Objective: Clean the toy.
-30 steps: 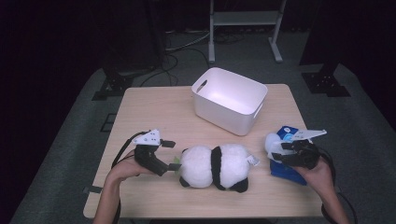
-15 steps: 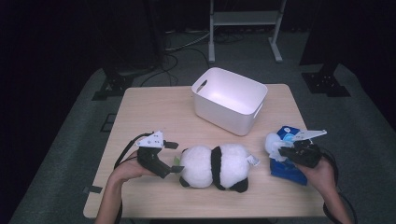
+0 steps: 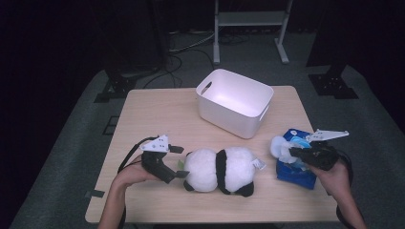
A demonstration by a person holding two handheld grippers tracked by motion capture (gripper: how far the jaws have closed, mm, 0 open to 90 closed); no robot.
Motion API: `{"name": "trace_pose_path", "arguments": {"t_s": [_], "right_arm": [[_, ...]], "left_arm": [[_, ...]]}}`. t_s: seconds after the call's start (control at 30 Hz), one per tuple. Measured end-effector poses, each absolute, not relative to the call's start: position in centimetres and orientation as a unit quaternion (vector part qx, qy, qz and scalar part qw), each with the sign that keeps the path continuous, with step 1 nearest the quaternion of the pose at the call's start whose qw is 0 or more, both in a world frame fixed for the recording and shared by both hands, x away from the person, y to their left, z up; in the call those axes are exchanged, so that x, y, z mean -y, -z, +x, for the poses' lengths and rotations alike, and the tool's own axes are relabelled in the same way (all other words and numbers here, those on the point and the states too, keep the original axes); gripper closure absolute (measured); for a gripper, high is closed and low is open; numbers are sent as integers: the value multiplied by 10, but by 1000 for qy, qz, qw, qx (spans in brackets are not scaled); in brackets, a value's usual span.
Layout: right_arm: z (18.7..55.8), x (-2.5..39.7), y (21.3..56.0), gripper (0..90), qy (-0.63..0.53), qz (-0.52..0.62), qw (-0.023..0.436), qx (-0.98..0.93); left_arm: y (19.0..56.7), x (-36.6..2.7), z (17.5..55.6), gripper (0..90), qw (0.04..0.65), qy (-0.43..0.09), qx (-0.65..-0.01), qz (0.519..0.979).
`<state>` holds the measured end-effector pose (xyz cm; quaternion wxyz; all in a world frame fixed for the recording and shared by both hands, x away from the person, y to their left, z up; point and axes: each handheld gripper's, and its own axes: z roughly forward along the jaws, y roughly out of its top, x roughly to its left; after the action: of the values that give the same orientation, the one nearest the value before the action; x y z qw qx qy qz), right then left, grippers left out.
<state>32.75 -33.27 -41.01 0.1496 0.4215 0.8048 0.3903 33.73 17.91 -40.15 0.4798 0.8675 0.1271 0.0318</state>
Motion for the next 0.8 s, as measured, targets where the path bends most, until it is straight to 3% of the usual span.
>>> {"name": "trace_pose_path", "arguments": {"t_s": [0.47,0.8], "right_arm": [[324,329,368,863,-432,400,150,-794],[321,282,352,863,-442,338,118,-823]], "left_arm": [[404,-177,336,84,472,-28,-122,873],[406,-176,336,84,468,-27,-119,875]]}}
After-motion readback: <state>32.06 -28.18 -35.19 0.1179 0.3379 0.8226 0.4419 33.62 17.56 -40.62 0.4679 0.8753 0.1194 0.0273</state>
